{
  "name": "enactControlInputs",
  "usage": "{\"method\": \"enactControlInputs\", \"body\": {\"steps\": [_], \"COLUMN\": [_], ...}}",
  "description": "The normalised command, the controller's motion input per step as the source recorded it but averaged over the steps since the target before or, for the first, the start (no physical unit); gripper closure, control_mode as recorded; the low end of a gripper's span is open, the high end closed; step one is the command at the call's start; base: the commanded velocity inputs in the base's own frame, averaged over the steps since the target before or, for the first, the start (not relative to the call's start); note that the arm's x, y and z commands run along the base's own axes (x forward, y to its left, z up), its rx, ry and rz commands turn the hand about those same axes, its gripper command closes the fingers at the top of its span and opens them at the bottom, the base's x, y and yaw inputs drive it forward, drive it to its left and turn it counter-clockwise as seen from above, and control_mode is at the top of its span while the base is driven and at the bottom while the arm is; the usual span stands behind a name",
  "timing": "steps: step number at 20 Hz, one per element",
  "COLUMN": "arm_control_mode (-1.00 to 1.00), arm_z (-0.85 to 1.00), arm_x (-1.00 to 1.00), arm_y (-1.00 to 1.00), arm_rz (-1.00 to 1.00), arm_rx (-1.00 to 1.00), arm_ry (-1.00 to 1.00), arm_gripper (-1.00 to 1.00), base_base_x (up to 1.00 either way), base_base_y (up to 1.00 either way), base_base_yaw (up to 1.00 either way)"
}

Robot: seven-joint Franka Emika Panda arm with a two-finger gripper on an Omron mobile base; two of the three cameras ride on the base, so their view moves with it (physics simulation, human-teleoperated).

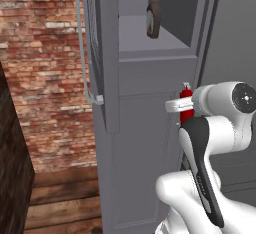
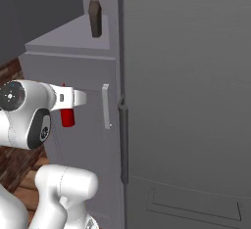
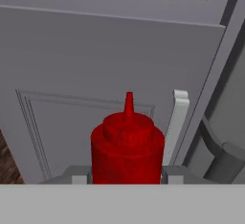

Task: Pick the ketchup and syrup bottle from the counter and place them in the cabinet.

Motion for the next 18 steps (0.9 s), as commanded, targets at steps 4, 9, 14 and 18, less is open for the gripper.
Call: {"method": "enactControlInputs", "body": {"steps": [4,9,14,18], "arm_control_mode": [1.00,1.00,1.00,-1.00], "arm_z": [0.00,0.00,0.00,0.00], "arm_x": [0.00,0.00,0.00,0.01], "arm_y": [0.00,0.00,0.00,0.00], "arm_rz": [0.00,0.00,0.00,0.00], "arm_rx": [0.00,0.00,0.00,0.00], "arm_ry": [0.00,0.00,0.00,0.00], "arm_gripper": [1.00,1.00,1.00,1.00], "base_base_x": [0.14,0.11,0.08,0.02], "base_base_y": [0.00,0.00,0.00,0.00], "base_base_yaw": [0.00,0.00,0.00,0.00]}}
